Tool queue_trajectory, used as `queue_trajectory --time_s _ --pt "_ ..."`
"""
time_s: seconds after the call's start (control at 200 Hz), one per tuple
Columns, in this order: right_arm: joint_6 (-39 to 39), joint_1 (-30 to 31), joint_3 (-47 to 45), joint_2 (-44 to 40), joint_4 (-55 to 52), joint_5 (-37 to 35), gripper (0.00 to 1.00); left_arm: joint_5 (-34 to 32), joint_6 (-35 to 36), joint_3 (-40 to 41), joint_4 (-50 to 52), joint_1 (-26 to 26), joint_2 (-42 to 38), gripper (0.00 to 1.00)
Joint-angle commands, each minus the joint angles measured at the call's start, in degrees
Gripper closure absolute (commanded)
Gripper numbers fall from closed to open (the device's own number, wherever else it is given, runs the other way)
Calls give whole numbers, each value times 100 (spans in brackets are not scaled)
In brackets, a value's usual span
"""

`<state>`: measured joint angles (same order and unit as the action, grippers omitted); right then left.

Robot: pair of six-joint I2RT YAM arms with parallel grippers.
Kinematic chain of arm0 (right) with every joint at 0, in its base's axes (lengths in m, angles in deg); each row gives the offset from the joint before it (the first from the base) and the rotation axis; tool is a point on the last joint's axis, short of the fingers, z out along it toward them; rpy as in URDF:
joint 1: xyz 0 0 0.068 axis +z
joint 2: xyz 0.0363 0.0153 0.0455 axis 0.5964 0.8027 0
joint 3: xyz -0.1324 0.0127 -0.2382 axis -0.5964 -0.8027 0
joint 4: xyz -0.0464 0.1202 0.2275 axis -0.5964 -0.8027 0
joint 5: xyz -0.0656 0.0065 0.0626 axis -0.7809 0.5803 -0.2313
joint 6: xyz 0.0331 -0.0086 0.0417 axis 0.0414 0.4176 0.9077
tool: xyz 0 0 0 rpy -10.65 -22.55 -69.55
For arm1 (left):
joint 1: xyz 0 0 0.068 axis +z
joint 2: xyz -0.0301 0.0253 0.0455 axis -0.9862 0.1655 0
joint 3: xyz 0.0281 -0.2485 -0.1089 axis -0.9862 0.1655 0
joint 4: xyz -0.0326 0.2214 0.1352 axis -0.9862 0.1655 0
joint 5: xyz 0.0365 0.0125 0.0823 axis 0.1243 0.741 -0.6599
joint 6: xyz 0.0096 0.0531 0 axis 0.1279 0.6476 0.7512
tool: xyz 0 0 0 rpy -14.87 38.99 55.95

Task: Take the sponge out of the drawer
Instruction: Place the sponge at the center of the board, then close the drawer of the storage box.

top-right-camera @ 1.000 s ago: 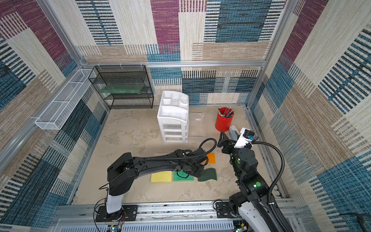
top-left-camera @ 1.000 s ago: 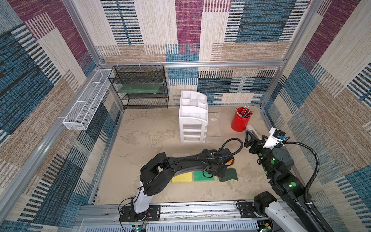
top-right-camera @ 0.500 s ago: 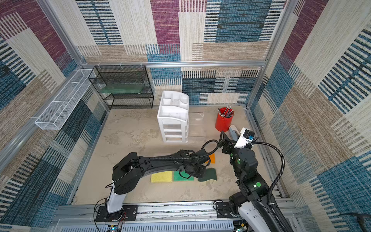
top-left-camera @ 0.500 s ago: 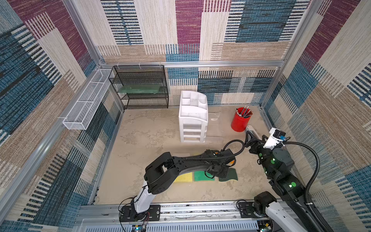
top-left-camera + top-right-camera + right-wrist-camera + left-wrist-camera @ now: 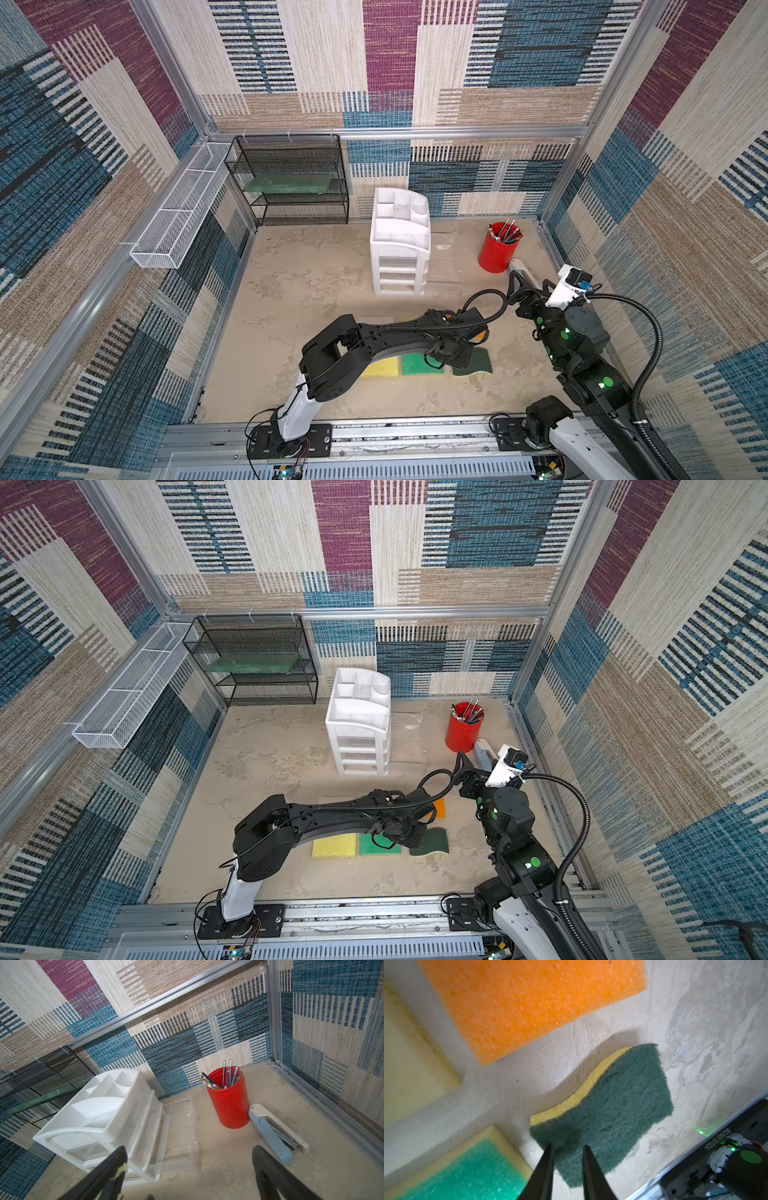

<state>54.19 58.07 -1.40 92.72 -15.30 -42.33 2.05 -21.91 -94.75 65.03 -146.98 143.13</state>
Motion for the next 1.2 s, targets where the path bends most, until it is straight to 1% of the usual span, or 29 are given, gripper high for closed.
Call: queue_trajectory --time_s 0.0,0.155,0.315,0.461,0.566,0.636,0.731,0.911,0.951,1.007,1.117,1.197 --pt "36 8 -5 20 121 -118 5 -153 148 -11 60 5 -72 72" --pt "32 8 -7 22 110 -127 5 -336 299 99 -35 5 -389 72" --pt "26 8 -17 62 119 -161 5 -514 515 325 -83 5 -1022 70" --pt "-8 -29 -13 252 128 -177 5 -1005 829 334 237 63 -1708 63" --pt "-39 -112 5 547 136 -112 5 -1237 1059 384 316 309 -2303 56" --pt "-67 -196 60 809 145 13 5 -1302 1245 410 323 591 -2699 49" --pt "-80 -323 179 1259 111 135 5 -1216 1463 448 269 1143 -3154 39" --pt "-80 -592 438 2219 -38 247 5 -880 1805 393 210 2375 -3604 28" --pt "-47 -672 496 2439 -84 215 5 -785 1873 378 173 2622 -3636 26" --pt "-26 -785 569 2748 -147 207 5 -634 1911 331 128 2972 -3634 25" --pt "99 -929 766 3413 -302 200 5 34 1920 266 -105 3635 -3446 23" --pt "221 -954 973 3914 -454 71 5 485 1900 127 -219 3986 -3158 21"
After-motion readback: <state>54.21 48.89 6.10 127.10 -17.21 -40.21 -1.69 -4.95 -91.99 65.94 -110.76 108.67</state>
